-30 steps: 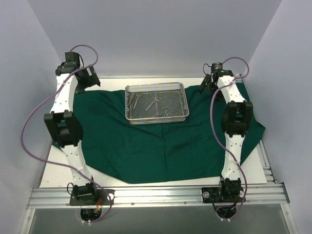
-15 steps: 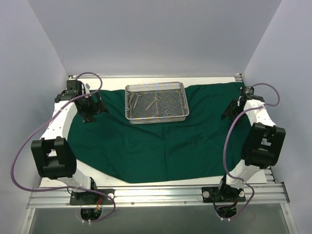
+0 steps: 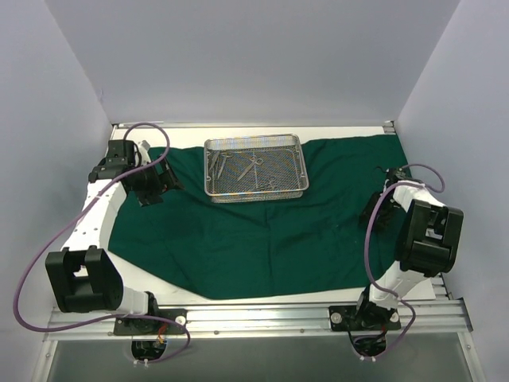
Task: Open and lay out the surgical kit
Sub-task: Smooth out the surgical kit at the center of the board.
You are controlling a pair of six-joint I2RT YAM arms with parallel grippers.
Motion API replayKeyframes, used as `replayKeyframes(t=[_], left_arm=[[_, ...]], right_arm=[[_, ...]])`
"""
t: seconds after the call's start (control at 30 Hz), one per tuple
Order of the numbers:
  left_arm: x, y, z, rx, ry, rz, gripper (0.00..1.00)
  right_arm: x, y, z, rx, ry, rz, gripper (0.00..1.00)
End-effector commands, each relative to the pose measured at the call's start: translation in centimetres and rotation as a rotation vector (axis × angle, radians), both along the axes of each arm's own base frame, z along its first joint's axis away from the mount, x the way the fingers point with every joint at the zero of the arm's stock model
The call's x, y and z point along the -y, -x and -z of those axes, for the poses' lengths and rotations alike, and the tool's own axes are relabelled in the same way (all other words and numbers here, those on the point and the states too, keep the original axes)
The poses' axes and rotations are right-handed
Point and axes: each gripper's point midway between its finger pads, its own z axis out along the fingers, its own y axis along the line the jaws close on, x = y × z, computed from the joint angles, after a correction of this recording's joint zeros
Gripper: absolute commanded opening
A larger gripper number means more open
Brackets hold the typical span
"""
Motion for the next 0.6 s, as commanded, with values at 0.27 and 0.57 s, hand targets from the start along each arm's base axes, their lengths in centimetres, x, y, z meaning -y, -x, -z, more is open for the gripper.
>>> replayKeyframes(t=[0.27,0.57], left_arm=[[0.4,-1.4,0.6,0.016,0.017,0.008,0.94],[0.5,-1.3,0.5,0.024,0.019,0.016,0.94]], right_arm=[[7.2,6.7,-0.3,-0.225,0.191,0.308,0.31],[11.2,9.5,-5.4,-0.236,0.407,0.465,0.41]])
